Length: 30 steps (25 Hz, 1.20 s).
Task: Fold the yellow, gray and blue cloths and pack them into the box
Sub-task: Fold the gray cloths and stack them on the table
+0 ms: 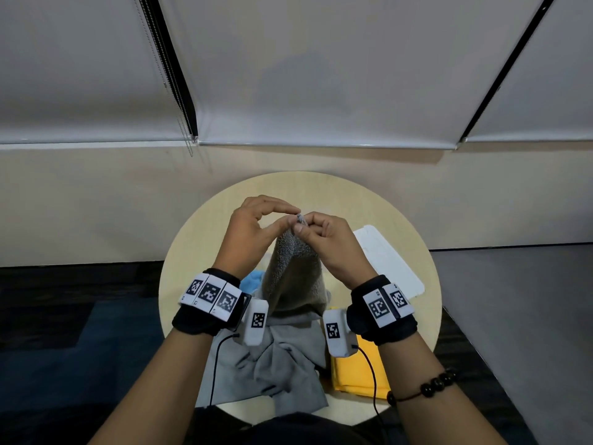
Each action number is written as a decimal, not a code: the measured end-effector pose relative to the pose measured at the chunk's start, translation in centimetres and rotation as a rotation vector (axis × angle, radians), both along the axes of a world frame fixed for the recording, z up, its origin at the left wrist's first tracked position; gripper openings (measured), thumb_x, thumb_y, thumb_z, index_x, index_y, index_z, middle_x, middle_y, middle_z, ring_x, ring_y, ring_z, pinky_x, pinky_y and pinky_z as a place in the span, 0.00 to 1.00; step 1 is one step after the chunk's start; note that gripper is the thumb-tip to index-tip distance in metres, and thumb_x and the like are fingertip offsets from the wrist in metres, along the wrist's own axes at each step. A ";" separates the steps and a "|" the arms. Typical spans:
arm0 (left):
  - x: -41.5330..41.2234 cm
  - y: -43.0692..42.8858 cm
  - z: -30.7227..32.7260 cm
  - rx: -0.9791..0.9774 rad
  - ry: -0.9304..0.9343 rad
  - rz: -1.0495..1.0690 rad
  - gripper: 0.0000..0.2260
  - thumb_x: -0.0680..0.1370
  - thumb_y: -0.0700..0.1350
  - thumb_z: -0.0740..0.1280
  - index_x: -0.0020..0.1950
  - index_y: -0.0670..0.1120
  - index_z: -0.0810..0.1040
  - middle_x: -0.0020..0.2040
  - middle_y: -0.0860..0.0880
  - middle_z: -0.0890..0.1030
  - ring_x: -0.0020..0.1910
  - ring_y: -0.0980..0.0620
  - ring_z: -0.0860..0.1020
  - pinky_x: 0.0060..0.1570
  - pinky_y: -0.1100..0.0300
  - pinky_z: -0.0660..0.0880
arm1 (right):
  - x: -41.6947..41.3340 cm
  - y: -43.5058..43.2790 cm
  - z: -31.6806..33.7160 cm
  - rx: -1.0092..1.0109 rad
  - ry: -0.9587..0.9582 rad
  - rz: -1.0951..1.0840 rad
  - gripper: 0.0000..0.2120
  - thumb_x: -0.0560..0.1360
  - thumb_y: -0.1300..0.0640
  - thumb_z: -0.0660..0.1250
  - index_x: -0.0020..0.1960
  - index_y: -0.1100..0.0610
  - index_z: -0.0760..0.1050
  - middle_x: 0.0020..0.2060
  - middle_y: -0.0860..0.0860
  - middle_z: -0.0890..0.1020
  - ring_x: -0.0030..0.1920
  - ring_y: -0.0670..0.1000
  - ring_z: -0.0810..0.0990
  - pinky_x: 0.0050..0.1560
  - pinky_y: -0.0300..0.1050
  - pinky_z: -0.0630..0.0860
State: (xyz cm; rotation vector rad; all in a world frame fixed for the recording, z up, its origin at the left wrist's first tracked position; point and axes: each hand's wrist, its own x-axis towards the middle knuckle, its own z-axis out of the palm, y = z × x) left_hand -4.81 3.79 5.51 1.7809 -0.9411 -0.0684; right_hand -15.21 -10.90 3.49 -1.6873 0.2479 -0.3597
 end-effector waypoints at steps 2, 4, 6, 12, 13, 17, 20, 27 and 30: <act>0.1 -0.2 0.1 0.075 -0.008 0.018 0.02 0.78 0.47 0.71 0.49 0.54 0.83 0.50 0.58 0.82 0.60 0.55 0.75 0.63 0.53 0.71 | 0.1 0.0 -0.3 -0.029 0.009 0.017 0.08 0.79 0.54 0.69 0.49 0.59 0.81 0.41 0.65 0.84 0.40 0.55 0.79 0.47 0.52 0.73; -0.1 -0.5 0.4 0.157 -0.047 0.070 0.02 0.81 0.46 0.67 0.49 0.54 0.78 0.51 0.56 0.81 0.59 0.52 0.75 0.60 0.52 0.71 | 0.1 -0.3 -0.5 -0.057 0.041 0.048 0.06 0.79 0.55 0.70 0.50 0.57 0.81 0.42 0.59 0.86 0.44 0.57 0.84 0.49 0.54 0.78; 0.0 -0.4 1.2 0.109 -0.082 0.114 0.02 0.82 0.45 0.64 0.51 0.51 0.76 0.48 0.56 0.79 0.54 0.57 0.76 0.55 0.59 0.73 | -0.1 -0.9 -1.0 -0.211 0.095 0.073 0.04 0.78 0.57 0.70 0.49 0.58 0.80 0.42 0.54 0.87 0.46 0.56 0.86 0.49 0.53 0.80; 2.1 1.8 7.0 -0.123 -0.242 0.280 0.02 0.83 0.45 0.62 0.54 0.51 0.72 0.45 0.63 0.75 0.46 0.72 0.74 0.46 0.78 0.69 | -2.3 -1.7 -7.4 -0.549 0.394 0.082 0.06 0.81 0.56 0.67 0.45 0.56 0.78 0.39 0.51 0.82 0.40 0.51 0.79 0.40 0.39 0.70; 2.4 2.1 7.7 -0.155 -0.260 0.301 0.02 0.83 0.45 0.62 0.55 0.51 0.72 0.45 0.63 0.74 0.46 0.71 0.74 0.46 0.78 0.69 | -2.8 -1.7 -8.6 -0.536 0.417 0.088 0.07 0.81 0.57 0.66 0.45 0.56 0.79 0.38 0.51 0.80 0.38 0.50 0.78 0.40 0.39 0.69; 3.3 2.8 8.1 -0.206 -0.249 0.379 0.02 0.84 0.43 0.61 0.55 0.48 0.72 0.45 0.63 0.73 0.45 0.70 0.73 0.47 0.75 0.69 | -3.8 -2.5 -11.5 -0.521 0.465 0.106 0.11 0.80 0.59 0.64 0.39 0.51 0.72 0.36 0.48 0.77 0.36 0.47 0.74 0.40 0.44 0.71; 3.5 2.6 7.7 -0.196 -0.243 0.367 0.02 0.84 0.43 0.61 0.55 0.48 0.72 0.46 0.62 0.74 0.45 0.69 0.73 0.47 0.74 0.70 | -4.0 -3.2 -12.0 -0.401 0.511 0.152 0.13 0.81 0.59 0.61 0.40 0.49 0.76 0.39 0.48 0.82 0.40 0.45 0.80 0.45 0.47 0.78; 4.3 1.8 6.3 -0.108 -0.275 0.325 0.04 0.84 0.44 0.61 0.56 0.45 0.73 0.46 0.56 0.75 0.45 0.70 0.73 0.45 0.77 0.68 | -3.9 -3.1 -13.5 -0.256 0.586 0.268 0.14 0.81 0.59 0.62 0.67 0.57 0.70 0.57 0.54 0.81 0.54 0.54 0.80 0.58 0.51 0.77; 6.3 2.0 5.2 -0.072 -0.246 0.407 0.05 0.84 0.44 0.60 0.56 0.45 0.73 0.48 0.52 0.77 0.44 0.63 0.73 0.45 0.73 0.69 | -4.2 -3.5 -13.3 -0.109 0.537 0.185 0.11 0.81 0.59 0.63 0.61 0.53 0.64 0.51 0.48 0.76 0.47 0.46 0.78 0.47 0.40 0.78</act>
